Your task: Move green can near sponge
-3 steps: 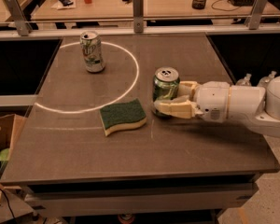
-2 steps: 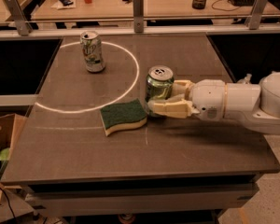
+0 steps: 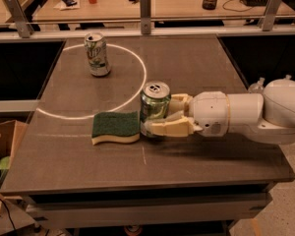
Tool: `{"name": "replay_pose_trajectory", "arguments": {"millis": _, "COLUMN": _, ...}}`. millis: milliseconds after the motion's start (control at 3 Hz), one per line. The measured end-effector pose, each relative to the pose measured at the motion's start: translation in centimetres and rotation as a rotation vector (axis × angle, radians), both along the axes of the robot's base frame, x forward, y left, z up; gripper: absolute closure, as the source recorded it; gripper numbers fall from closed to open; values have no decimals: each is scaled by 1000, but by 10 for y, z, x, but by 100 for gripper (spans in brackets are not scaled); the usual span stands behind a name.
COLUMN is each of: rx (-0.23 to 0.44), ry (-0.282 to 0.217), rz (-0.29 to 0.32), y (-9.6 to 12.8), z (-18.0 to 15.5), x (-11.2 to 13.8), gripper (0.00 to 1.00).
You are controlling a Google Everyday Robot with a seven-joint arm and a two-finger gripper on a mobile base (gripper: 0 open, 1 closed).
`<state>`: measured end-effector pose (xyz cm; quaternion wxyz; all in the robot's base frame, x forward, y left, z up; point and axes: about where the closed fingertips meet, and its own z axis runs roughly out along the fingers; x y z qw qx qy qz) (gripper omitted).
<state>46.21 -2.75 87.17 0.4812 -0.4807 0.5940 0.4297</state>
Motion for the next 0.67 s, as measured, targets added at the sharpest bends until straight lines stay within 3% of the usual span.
{"name": "replay_pose_trajectory", "arguments": {"millis": 333, "rx": -6, "ry": 5, "rz": 60, "y": 10, "z": -8, "x": -17, "gripper": 100}}
{"name": "replay_pose_trajectory", "arguments": {"millis": 667, "rx": -6, "ry": 4, "rz": 62, "y": 11, "z": -7, "x": -18, "gripper": 82}}
